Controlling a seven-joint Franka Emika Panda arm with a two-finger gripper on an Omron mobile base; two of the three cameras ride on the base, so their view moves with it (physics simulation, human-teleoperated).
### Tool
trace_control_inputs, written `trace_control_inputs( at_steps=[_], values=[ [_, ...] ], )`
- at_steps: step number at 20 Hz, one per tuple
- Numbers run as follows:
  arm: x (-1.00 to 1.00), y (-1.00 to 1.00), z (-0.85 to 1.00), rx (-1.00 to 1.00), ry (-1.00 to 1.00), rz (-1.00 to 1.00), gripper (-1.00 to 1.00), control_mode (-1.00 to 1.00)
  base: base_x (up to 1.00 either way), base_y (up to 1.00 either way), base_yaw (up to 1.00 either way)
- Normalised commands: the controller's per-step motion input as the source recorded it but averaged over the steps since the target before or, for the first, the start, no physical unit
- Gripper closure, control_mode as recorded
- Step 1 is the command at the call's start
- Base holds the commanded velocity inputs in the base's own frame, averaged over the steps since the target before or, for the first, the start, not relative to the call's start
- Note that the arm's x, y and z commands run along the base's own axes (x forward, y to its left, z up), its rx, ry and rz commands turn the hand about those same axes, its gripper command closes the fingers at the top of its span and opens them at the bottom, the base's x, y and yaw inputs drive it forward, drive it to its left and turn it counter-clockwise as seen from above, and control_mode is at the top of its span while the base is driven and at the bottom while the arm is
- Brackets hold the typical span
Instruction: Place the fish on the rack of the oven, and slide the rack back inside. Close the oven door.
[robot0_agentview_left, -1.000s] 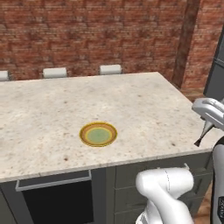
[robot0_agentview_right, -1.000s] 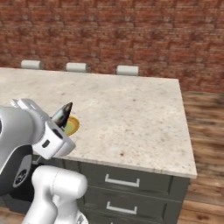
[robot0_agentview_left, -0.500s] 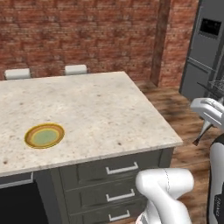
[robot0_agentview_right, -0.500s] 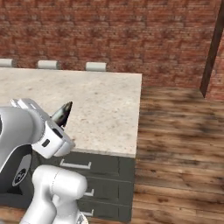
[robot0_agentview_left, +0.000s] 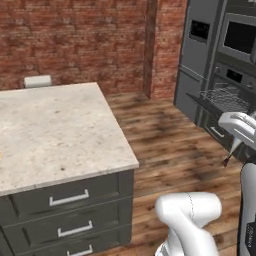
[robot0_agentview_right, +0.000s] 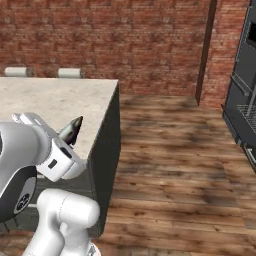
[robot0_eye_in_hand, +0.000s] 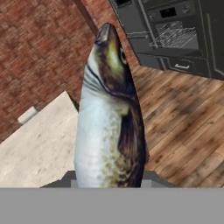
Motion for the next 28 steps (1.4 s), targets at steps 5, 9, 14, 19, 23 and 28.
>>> trace_control_inputs(
  at_steps=[5,9,14,19,23,28],
  values=[
    [0.00,0.00,0.00,0.00,0.00,0.00,1.00,1.00,-0.09,-1.00,-0.16],
    [0.00,0.00,0.00,0.00,0.00,0.00,1.00,1.00,0.00,-1.00,-0.18],
    [0.00,0.00,0.00,0.00,0.00,0.00,1.00,1.00,0.00,-1.00,-0.19],
    [0.00,0.00,0.00,0.00,0.00,0.00,1.00,1.00,0.00,-1.00,-0.17],
    [0.00,0.00,0.00,0.00,0.00,0.00,1.00,1.00,0.13,-0.93,-0.16],
    [0.00,0.00,0.00,0.00,0.00,0.00,1.00,1.00,0.78,-0.33,-0.19]
  ],
)
